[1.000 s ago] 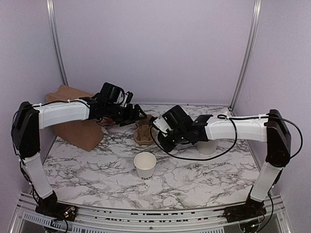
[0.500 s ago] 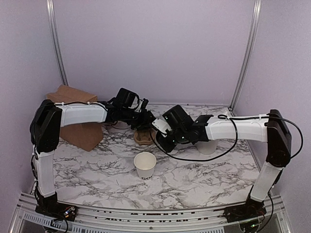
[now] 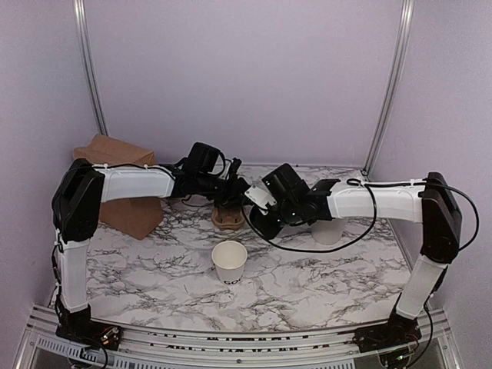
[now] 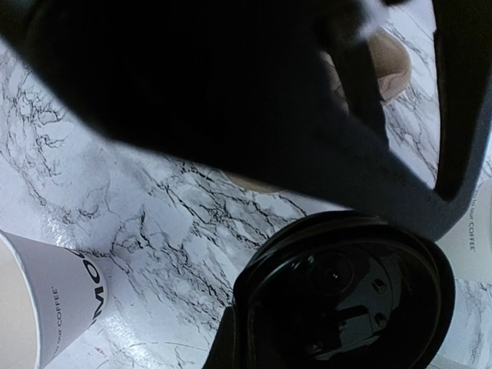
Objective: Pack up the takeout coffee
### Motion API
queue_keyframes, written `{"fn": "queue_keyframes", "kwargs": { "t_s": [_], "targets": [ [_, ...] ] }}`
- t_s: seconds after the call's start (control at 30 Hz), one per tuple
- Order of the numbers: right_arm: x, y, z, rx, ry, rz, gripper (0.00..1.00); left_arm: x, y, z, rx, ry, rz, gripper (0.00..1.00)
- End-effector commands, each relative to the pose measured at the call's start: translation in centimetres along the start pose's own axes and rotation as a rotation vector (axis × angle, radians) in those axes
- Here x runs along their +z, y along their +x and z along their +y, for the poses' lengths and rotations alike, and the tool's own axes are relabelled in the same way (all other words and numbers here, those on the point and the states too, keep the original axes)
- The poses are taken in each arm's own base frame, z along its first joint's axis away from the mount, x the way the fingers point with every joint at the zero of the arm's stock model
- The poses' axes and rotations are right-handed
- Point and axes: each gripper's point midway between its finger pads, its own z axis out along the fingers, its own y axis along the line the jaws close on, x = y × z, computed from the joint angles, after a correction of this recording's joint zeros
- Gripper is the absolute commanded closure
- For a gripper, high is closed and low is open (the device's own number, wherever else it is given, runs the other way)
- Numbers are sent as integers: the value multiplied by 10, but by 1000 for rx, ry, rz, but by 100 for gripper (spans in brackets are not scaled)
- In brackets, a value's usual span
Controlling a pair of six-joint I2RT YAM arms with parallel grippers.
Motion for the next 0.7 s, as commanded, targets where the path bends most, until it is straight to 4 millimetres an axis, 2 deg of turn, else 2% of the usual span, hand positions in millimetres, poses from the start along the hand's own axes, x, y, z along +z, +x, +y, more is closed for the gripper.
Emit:
{"fn": "queue_keyframes", "kwargs": {
  "t_s": [0.0, 0.17, 0.23, 0.33, 0.67],
  "targets": [
    [1, -14, 0, 16, -23, -32, 100, 13, 9, -5, 15, 50, 29, 62],
    [2, -12, 1, 20, -27, -24, 100, 18, 13, -2, 12, 54, 41, 64],
    [1, -11, -13, 49, -12, -25, 100, 20, 14, 0, 7, 53, 43, 65],
    [-3, -14, -17, 61, -15, -39, 100, 21, 15, 1, 4, 59, 41, 66],
    [-7, -15, -19, 80, -24, -50, 100, 22, 13, -6, -2, 102, 25, 70]
  ]
}}
